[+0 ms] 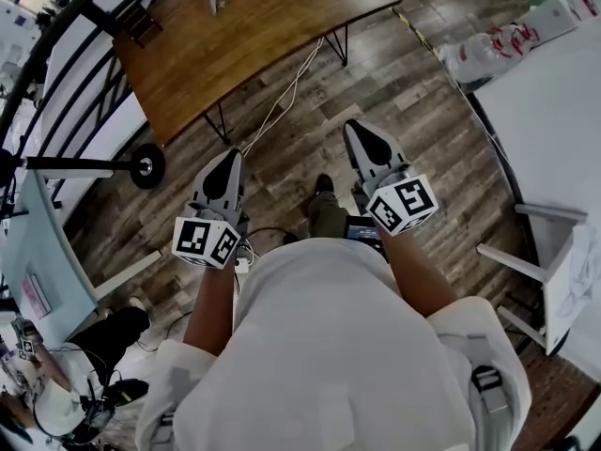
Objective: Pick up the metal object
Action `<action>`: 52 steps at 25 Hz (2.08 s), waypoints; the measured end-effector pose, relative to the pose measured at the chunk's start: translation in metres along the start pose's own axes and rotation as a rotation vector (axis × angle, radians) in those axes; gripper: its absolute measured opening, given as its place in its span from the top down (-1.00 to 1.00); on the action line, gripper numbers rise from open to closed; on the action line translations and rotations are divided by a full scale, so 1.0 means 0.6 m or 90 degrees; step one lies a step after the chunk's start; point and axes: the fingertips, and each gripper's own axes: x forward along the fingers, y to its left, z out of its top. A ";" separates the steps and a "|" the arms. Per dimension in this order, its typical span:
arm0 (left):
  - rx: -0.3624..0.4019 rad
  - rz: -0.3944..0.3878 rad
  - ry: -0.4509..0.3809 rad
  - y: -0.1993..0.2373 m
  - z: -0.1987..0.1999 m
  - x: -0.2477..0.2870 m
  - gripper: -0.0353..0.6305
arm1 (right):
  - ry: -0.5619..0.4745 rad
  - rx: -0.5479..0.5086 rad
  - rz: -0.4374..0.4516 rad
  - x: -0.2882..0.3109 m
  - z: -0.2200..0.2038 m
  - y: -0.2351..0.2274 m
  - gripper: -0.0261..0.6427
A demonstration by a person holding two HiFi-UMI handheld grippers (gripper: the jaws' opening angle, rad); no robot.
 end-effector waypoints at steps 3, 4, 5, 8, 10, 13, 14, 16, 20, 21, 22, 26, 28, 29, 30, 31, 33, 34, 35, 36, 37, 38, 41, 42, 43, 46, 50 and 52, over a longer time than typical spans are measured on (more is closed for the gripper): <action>-0.004 0.000 -0.001 0.006 0.025 0.069 0.85 | -0.009 0.001 0.009 0.042 0.035 -0.058 0.85; -0.008 0.000 -0.002 0.009 0.033 0.092 0.85 | -0.011 0.002 0.011 0.054 0.045 -0.077 0.85; -0.014 0.001 -0.005 0.010 0.039 0.115 0.85 | -0.013 0.004 0.014 0.065 0.053 -0.097 0.85; -0.034 0.001 -0.010 0.008 0.054 0.180 0.85 | -0.015 0.011 0.022 0.087 0.074 -0.154 0.85; -0.041 0.007 -0.015 0.007 0.064 0.214 0.85 | -0.009 0.020 0.030 0.098 0.077 -0.186 0.85; -0.041 0.028 -0.024 0.017 0.079 0.254 0.85 | 0.001 0.027 0.048 0.122 0.079 -0.225 0.85; -0.041 0.035 -0.026 0.021 0.082 0.267 0.85 | 0.003 0.026 0.054 0.132 0.081 -0.237 0.85; -0.043 0.042 -0.024 0.027 0.084 0.289 0.85 | 0.007 0.029 0.062 0.154 0.084 -0.258 0.85; -0.049 0.044 -0.003 0.042 0.070 0.317 0.85 | 0.007 0.042 0.066 0.193 0.086 -0.275 0.85; -0.056 0.046 0.000 0.051 0.066 0.324 0.85 | 0.008 0.044 0.067 0.202 0.084 -0.277 0.85; -0.061 0.046 0.001 0.059 0.063 0.332 0.85 | 0.011 0.045 0.067 0.210 0.080 -0.280 0.85; -0.069 0.038 -0.007 0.087 0.061 0.371 0.85 | 0.026 0.050 0.056 0.240 0.063 -0.306 0.85; -0.077 0.032 -0.011 0.111 0.061 0.396 0.85 | 0.034 0.048 0.043 0.263 0.061 -0.324 0.85; -0.082 0.030 -0.011 0.127 0.059 0.408 0.85 | 0.037 0.048 0.036 0.277 0.061 -0.331 0.85; -0.088 0.029 -0.010 0.145 0.056 0.421 0.85 | 0.040 0.046 0.031 0.292 0.062 -0.336 0.85; -0.094 0.028 -0.009 0.165 0.054 0.435 0.85 | 0.045 0.042 0.029 0.309 0.065 -0.341 0.85; -0.107 0.026 -0.015 0.206 0.060 0.466 0.85 | 0.057 0.024 0.027 0.348 0.073 -0.351 0.85; -0.113 0.024 -0.021 0.226 0.068 0.484 0.85 | 0.065 0.016 0.026 0.371 0.078 -0.360 0.85; -0.119 0.023 -0.027 0.244 0.077 0.501 0.85 | 0.073 0.011 0.023 0.396 0.083 -0.369 0.85; -0.124 0.022 -0.032 0.261 0.085 0.516 0.85 | 0.079 0.008 0.021 0.421 0.089 -0.377 0.85; -0.128 0.020 -0.036 0.277 0.091 0.531 0.85 | 0.083 0.005 0.022 0.448 0.096 -0.382 0.85; -0.134 0.018 -0.038 0.293 0.097 0.544 0.85 | 0.084 -0.001 0.026 0.476 0.105 -0.381 0.85; -0.155 0.008 -0.041 0.336 0.107 0.577 0.85 | 0.071 -0.031 0.066 0.563 0.134 -0.353 0.85; -0.161 0.006 -0.043 0.350 0.110 0.586 0.85 | 0.066 -0.041 0.081 0.589 0.141 -0.340 0.85; -0.167 0.006 -0.046 0.366 0.113 0.594 0.85 | 0.064 -0.048 0.094 0.614 0.146 -0.329 0.85; -0.192 0.014 -0.061 0.421 0.121 0.613 0.85 | 0.075 -0.062 0.112 0.683 0.150 -0.314 0.85; -0.214 0.018 -0.068 0.485 0.128 0.638 0.85 | 0.098 -0.070 0.115 0.759 0.147 -0.319 0.85; -0.222 0.019 -0.069 0.506 0.126 0.649 0.85 | 0.105 -0.067 0.112 0.787 0.142 -0.324 0.85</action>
